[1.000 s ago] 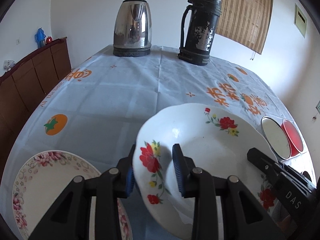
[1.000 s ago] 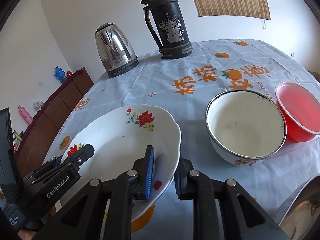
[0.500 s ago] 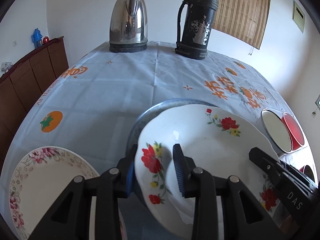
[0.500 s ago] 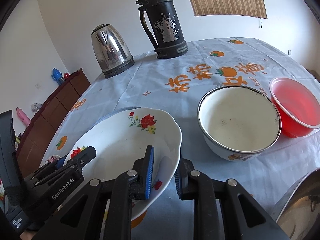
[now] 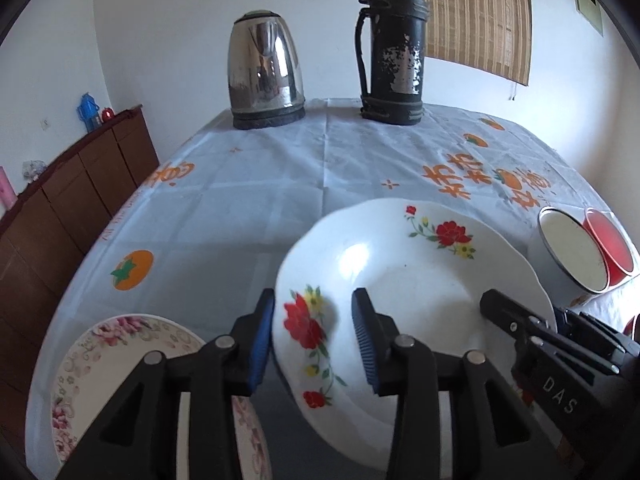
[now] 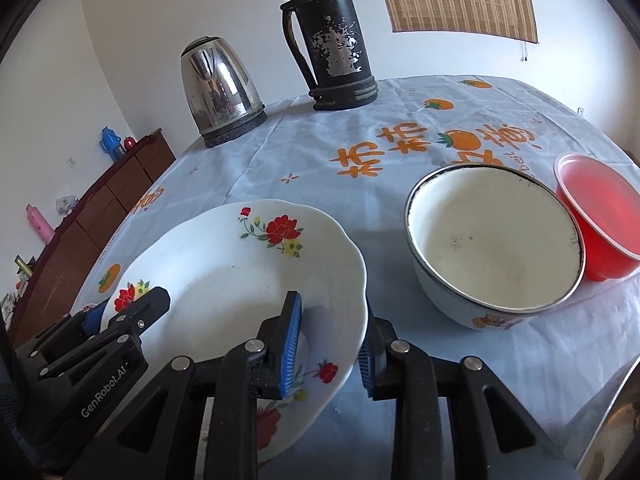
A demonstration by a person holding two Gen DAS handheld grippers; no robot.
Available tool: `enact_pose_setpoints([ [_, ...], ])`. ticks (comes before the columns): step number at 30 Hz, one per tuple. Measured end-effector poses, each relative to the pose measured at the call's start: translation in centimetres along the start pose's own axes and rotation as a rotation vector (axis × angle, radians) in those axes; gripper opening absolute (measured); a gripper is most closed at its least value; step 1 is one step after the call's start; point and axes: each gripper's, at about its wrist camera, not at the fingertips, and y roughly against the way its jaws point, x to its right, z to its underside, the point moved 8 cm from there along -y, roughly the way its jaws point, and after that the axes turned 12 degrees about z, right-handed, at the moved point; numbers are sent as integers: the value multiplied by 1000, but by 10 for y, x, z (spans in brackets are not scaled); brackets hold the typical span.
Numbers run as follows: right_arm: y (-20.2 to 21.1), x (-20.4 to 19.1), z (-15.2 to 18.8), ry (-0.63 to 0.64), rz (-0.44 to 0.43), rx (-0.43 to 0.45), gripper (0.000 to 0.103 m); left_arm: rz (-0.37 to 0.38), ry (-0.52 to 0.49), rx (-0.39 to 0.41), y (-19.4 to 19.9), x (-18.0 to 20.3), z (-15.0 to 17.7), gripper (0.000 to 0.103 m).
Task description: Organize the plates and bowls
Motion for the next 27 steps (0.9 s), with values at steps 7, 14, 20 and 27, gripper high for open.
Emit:
enact_pose_setpoints([
  [7, 2, -6, 0, 13, -17, 8, 54, -171, -59, 149, 26, -17, -16, 85],
  [14, 40, 10, -3, -33, 97, 161, 54, -128, -20, 142, 22, -21, -13, 85],
  [20, 88, 12, 1, -101, 87, 328, 66, -134, -16, 174, 31, -22, -9, 85],
  [27, 103, -1, 12, -65, 86, 374, 66, -149, 3, 222, 54, -27, 2, 85],
])
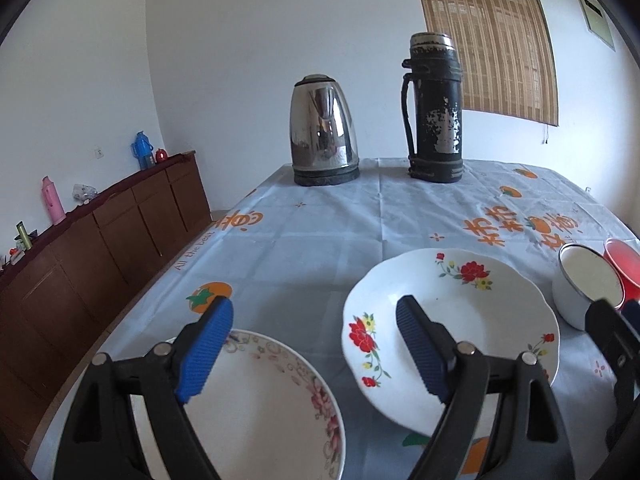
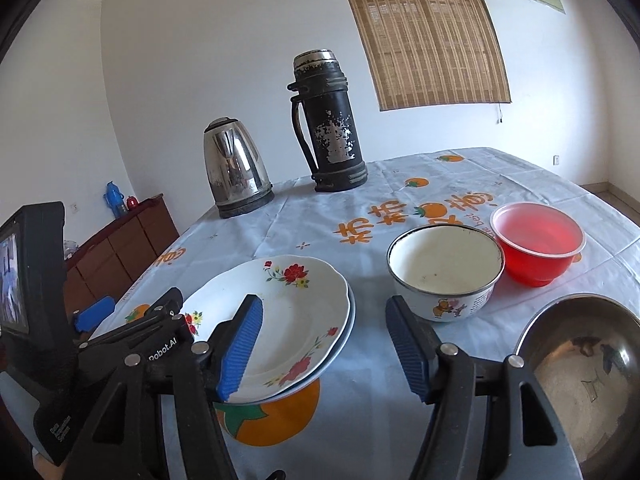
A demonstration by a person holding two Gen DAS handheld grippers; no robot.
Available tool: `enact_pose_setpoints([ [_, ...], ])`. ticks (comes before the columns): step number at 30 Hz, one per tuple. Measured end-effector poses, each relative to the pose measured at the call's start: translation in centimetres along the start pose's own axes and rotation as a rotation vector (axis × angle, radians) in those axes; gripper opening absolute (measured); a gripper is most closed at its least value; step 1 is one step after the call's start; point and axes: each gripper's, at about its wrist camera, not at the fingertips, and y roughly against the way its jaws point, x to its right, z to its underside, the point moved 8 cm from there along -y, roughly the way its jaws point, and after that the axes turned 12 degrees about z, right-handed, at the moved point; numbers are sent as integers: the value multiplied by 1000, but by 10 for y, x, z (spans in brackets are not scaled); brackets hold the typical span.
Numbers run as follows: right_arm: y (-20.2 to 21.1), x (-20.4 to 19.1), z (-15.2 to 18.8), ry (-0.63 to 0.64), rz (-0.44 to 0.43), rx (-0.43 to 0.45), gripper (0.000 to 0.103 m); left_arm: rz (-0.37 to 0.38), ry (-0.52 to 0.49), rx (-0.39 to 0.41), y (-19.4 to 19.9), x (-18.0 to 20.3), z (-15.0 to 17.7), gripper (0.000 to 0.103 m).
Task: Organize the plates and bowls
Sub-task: 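Move both grippers to the rim of the pink-floral white plate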
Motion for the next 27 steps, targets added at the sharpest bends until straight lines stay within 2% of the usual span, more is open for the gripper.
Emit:
enact_pose_setpoints([
  [5, 27, 4, -12, 15, 71, 174, 66, -2, 66, 26, 20, -15, 8, 85],
  [8, 45, -1, -17, 31, 57, 267, 66, -6, 84, 40, 31, -20, 12, 85],
  [10, 53, -7, -16, 53, 42, 300, 66, -14, 90, 40, 38, -23, 17, 85],
  [14, 63, -15, -15, 81, 14, 321, 66, -35, 95, 26, 49, -29, 27, 85],
  [19, 63, -17, -10, 96, 0, 294, 66, -43, 110, 8, 68, -36, 40, 85],
  [27, 62, -17, 1, 118, -3, 239, 66, -5, 176, -35, 88, -53, 61, 85],
])
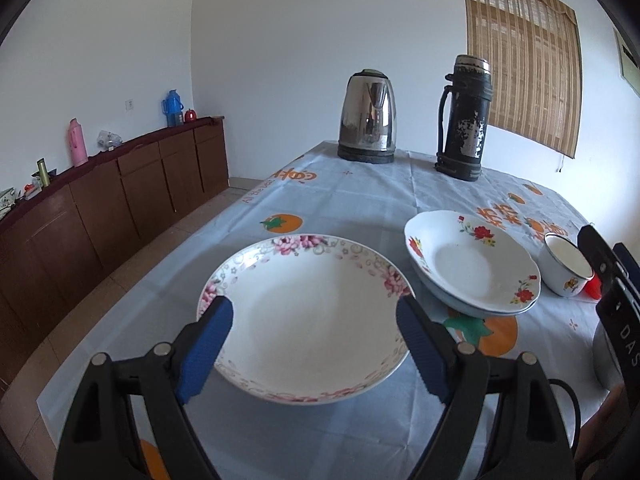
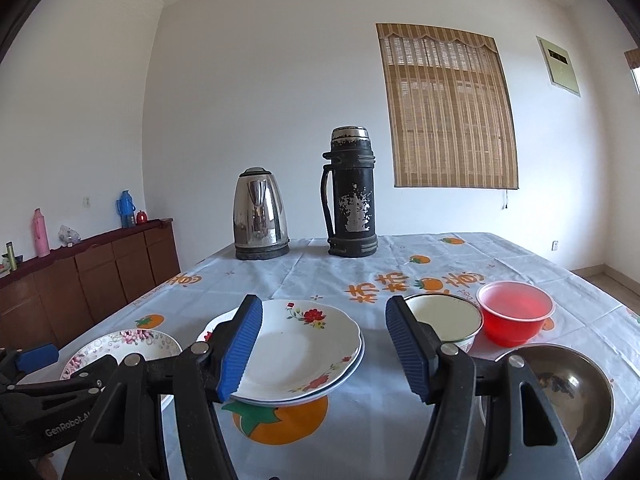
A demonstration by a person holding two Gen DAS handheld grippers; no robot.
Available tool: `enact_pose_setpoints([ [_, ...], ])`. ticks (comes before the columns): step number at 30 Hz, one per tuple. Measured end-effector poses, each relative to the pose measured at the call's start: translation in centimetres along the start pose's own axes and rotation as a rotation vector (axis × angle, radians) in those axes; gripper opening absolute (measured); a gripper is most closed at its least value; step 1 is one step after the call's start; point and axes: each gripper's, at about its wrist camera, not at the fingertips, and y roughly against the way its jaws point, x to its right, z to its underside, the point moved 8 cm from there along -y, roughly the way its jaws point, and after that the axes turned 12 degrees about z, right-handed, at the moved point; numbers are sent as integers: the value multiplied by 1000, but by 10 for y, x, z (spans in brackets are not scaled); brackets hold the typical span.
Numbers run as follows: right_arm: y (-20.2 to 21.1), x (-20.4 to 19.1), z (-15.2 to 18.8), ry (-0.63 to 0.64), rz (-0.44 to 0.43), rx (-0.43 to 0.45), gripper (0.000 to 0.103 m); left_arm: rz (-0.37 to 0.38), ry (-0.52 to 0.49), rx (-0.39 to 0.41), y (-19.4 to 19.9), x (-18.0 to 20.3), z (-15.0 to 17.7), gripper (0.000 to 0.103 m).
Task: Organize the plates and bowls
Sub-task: 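Move both grippers to the rim of the pink-floral white plate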
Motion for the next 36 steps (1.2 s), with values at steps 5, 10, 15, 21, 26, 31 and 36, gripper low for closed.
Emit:
enact_pose_setpoints([
  [5, 11, -1, 5, -18, -9, -19, 66, 6, -1, -22, 10, -9, 8, 85],
  [10, 26, -5, 16, -62, -50, -65, 66, -16, 3, -26, 22, -28, 13, 85],
  [15, 32, -10, 30, -112, -96, -151, 66, -48, 15, -38, 31, -49, 21, 85],
  [21, 41, -30, 44, -115, -166, -231, 66, -72, 55, -82, 27, -69, 31, 85],
  [26, 50, -56, 53, -92, -240, -280, 66, -90, 55, -88, 25, -72, 31, 85],
  [31, 56, -84, 60, -45, -336, -333, 66, -95, 59, -106, 23, -77, 33, 85],
  [36, 58, -98, 58, -23, -365, -346, 66, -95, 64, -107, 21, -82, 31, 85],
])
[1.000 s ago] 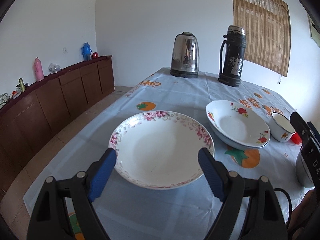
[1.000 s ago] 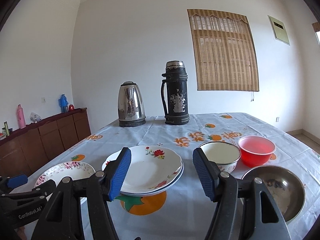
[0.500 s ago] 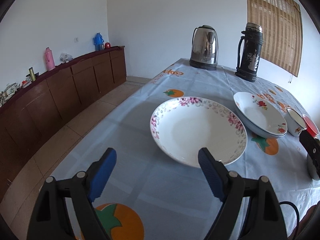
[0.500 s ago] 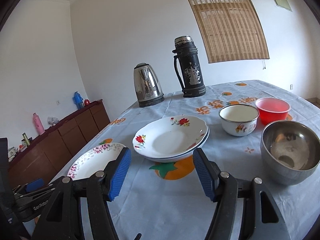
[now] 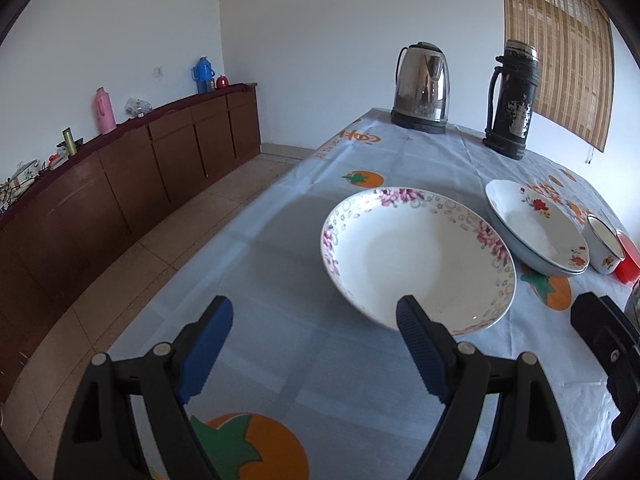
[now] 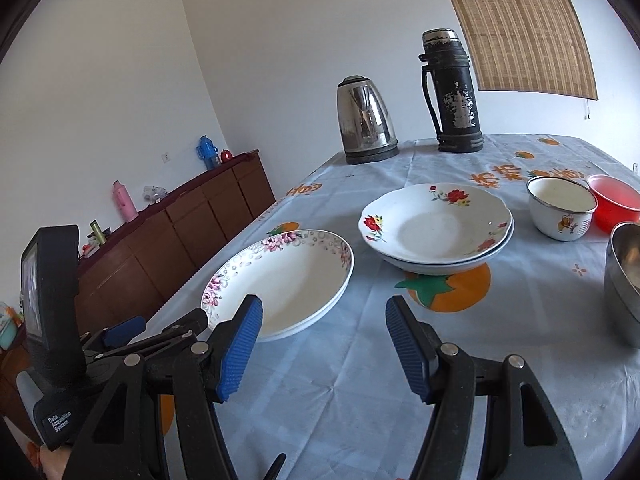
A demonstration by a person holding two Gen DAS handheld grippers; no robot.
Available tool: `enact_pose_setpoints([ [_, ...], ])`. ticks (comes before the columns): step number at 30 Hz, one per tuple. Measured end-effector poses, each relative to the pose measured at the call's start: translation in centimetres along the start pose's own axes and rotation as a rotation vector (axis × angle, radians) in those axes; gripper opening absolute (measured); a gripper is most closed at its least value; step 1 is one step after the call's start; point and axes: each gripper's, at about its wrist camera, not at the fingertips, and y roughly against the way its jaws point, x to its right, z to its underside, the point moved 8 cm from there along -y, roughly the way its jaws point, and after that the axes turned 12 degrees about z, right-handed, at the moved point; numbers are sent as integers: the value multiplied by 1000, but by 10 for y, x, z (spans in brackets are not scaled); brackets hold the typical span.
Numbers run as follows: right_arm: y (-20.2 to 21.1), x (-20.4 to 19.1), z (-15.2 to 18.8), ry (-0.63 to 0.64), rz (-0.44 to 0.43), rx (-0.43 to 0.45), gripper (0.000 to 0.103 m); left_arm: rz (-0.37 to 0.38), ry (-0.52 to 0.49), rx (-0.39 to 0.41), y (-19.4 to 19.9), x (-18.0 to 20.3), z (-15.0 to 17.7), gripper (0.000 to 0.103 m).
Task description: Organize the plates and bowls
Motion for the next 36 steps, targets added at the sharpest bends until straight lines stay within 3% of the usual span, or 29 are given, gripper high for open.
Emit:
enact_pose_setpoints([
  [7, -17, 4, -11, -8, 11, -30, 66, -10, 18, -21, -7, -10, -2, 85],
  [16, -53, 15, -15, -42, 22, -130, 66, -40, 15, -35, -17, -20, -10, 85],
  [22, -71, 16, -10, -70, -15, -195, 66, -57, 11, -39, -23, -23, -18, 85],
  [31, -77, 15, -10, -83, -27, -205, 64, -67, -3, -54, -31, -23, -24, 85],
  [36, -83, 17, -7, -67, -14, -224, 51, -60, -3, -58, -33, -29, -29, 85],
])
